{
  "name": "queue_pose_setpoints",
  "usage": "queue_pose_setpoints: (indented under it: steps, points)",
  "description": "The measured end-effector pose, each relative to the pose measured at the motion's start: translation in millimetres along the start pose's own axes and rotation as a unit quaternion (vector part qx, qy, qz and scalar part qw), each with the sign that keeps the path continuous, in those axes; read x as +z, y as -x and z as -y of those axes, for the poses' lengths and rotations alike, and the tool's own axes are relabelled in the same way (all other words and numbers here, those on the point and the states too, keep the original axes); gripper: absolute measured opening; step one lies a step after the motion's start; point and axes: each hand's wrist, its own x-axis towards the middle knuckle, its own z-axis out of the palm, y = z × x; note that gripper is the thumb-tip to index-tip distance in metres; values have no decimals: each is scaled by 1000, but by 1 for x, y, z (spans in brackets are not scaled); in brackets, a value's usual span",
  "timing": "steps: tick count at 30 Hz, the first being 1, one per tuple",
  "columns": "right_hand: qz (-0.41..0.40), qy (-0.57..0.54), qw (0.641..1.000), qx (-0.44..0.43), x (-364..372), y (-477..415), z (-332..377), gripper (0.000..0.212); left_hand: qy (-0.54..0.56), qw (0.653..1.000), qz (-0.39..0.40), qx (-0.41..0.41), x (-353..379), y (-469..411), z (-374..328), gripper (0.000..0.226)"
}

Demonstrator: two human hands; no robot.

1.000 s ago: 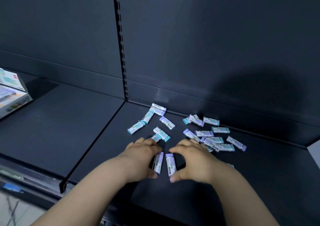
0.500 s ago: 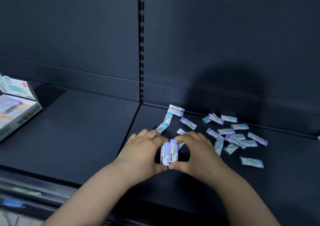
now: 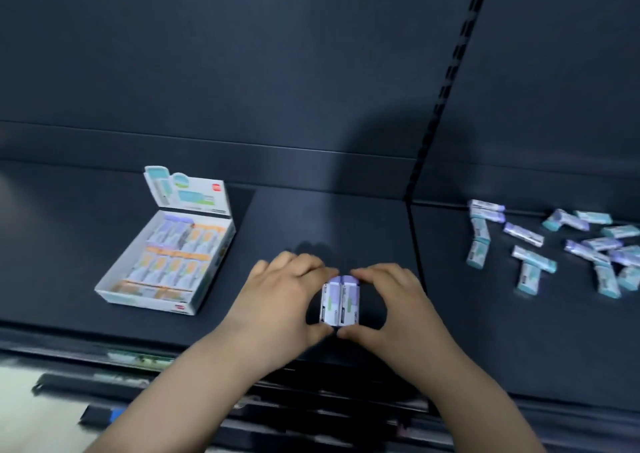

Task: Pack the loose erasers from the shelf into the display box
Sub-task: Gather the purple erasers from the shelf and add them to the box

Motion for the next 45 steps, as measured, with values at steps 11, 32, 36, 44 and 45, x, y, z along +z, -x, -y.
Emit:
queue_pose_setpoints:
  steps: [11,32,36,44,45]
  points:
    - [30,-15,999,2,19,-12,29,72,3,998,-59,-27,-15,21,31,64]
    - [-9,128,992,0,116,-130,140,66,-15,1000,-10,-15,-61,-2,208,66]
    - [1,197,980,32,134,-144,142,56,-28,999,-7,15,-47,-6,216,58]
    - [1,202,979,41,140,-144,142,46,-15,999,-17,32,-39,-5,222,47]
    - [-5,197,979,44,143,-145,142,45,-13,999,-17,30,-38,-5,222,47]
